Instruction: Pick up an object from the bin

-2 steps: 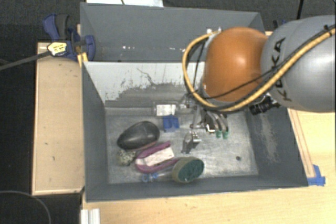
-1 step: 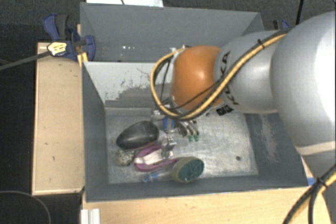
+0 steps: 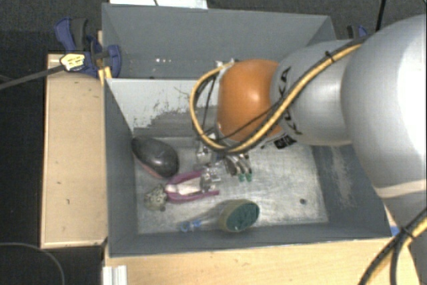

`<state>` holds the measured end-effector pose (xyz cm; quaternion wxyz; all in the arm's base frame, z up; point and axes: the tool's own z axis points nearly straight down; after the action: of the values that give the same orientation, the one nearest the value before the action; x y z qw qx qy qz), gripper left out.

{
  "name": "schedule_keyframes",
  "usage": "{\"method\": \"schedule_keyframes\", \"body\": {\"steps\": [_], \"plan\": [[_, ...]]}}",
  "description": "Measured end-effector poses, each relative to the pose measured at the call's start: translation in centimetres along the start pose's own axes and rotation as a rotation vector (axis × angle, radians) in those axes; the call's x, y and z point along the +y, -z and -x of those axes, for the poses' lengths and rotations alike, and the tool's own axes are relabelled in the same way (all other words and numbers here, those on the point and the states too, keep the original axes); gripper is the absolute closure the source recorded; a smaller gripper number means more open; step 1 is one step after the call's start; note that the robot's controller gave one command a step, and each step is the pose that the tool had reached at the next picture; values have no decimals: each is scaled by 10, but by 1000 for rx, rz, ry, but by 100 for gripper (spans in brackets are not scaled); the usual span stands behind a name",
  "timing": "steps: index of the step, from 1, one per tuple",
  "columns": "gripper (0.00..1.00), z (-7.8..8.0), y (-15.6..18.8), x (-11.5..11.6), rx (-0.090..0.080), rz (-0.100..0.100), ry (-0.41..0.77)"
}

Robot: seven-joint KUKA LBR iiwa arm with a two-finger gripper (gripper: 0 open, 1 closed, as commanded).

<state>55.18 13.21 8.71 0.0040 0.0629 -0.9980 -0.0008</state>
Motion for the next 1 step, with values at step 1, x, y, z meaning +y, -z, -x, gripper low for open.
{"method": "schedule_keyframes", "body": {"steps": [1], "plan": [[100, -22, 122, -21, -18, -3, 125]]}}
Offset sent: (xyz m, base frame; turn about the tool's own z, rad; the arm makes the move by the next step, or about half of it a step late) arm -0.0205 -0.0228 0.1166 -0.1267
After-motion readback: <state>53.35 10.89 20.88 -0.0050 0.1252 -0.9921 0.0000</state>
